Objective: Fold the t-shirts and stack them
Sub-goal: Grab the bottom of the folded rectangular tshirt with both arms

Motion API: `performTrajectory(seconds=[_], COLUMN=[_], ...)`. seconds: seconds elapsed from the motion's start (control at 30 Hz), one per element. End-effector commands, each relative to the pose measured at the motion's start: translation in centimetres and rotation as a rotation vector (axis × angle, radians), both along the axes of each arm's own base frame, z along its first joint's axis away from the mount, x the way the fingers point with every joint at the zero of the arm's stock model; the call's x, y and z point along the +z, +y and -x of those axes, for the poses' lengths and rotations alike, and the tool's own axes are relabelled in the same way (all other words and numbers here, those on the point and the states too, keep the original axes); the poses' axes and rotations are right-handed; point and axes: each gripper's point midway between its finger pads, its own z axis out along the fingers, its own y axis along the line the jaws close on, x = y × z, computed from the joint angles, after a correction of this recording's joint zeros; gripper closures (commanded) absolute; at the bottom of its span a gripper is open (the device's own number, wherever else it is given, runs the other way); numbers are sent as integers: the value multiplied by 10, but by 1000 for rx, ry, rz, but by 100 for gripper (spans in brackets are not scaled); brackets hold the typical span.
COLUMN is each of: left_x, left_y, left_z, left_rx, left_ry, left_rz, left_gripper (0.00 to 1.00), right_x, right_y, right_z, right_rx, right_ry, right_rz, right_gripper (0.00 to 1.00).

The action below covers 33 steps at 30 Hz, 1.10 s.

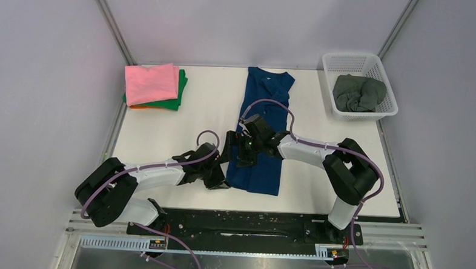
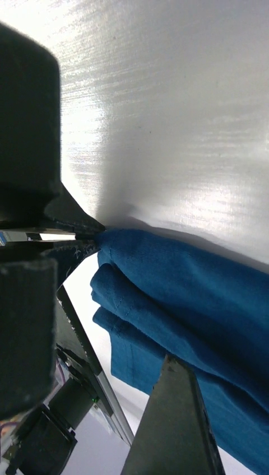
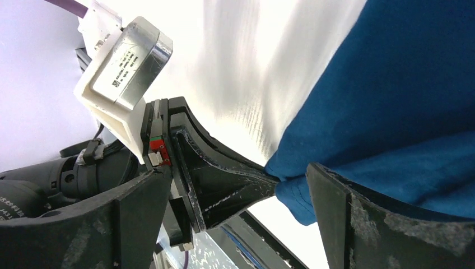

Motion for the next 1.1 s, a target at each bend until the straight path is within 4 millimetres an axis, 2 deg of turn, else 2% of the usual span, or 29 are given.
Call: performTrajectory(seconds=[0.0, 0.1, 0.33, 0.4, 0.5, 0.63, 0.73, 0.8, 0.9, 1.07], left_x=[-20, -22, -22, -21, -22, -22, -22, -21, -21, -20], left_y=[11, 13, 16, 16, 16, 16, 16, 16, 17, 17], left_z=[8, 11, 10, 10, 10, 11, 10, 10, 11, 11], left_rx=[-63, -54, -32, -31, -28, -27, -25, -25, -21, -21], left_ry=[-49, -44, -52, -55, -55, -56, -58, -60, -59, -65], left_rz=[-76, -70, -70, -68, -69, -66, -62, -60, -60, -52], left_gripper=[100, 100, 100, 100, 100, 100, 100, 100, 100, 100], right_x=[-6, 1, 8, 7, 3, 3, -2, -9, -18, -35], right_y=[30, 20, -50, -64, -76, -71, -63, -57, -58, -55], right_z=[-15, -18, -22, -20, -19, -23, -23, -22, -27, -23], right_rx=[-59, -32, 6, 7, -4, -34, -12, 10, -8, 21], right_ry=[-47, -110, -301, -314, -313, -313, -326, -334, -341, -332], right_rz=[-65, -9, 302, 357, 408, 406, 471, 518, 584, 648], right_gripper=[1, 1, 0, 0, 1, 1, 2, 2, 2, 1])
